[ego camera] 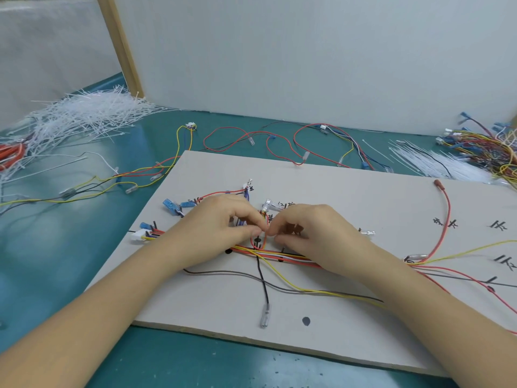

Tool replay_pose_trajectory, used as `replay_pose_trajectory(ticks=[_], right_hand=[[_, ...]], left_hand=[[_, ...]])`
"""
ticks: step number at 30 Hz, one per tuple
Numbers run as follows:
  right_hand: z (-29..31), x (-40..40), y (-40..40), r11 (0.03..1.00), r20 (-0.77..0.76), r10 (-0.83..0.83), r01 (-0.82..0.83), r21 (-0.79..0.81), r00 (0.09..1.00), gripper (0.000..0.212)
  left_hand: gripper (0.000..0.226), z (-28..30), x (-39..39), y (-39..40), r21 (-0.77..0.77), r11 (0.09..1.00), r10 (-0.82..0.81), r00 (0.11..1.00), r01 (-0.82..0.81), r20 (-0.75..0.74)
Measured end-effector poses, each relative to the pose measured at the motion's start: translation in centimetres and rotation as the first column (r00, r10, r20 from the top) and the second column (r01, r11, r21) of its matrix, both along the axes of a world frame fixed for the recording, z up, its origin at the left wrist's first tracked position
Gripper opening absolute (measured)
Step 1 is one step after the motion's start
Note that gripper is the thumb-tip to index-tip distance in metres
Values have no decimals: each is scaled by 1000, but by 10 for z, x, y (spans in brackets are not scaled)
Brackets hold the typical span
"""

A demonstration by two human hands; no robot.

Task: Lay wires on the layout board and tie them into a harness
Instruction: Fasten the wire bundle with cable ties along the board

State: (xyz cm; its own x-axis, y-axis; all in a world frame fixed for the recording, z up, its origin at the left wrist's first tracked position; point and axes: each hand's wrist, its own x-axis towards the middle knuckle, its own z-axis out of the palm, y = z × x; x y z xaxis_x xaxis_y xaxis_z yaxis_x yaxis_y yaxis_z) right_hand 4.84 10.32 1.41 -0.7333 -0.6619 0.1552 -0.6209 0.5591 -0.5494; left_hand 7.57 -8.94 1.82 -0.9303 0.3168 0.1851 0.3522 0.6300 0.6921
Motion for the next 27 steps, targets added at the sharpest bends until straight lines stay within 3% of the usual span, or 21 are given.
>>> replay_pose_trajectory(ticks=[4,7,12,27], right_hand=[[-1,-3,1,987,134,-88,105,-126,987,33],[-1,-5,-1,968,202,-102,143,-204,974,33],[-4,-7,-2,938,315,-73,172,-300,946,30],[-7,-9,-4,935,318,-97,196,-297,943,26]], left_hand=[[28,-5,-3,0,55,990,124,991,-127,52],[30,-7,-1,2,136,980,135,988,-144,73],[33,-6,1,7,82,988,130,992,-130,2],[13,-9,1,10,67,985,165,984,-161,-63]])
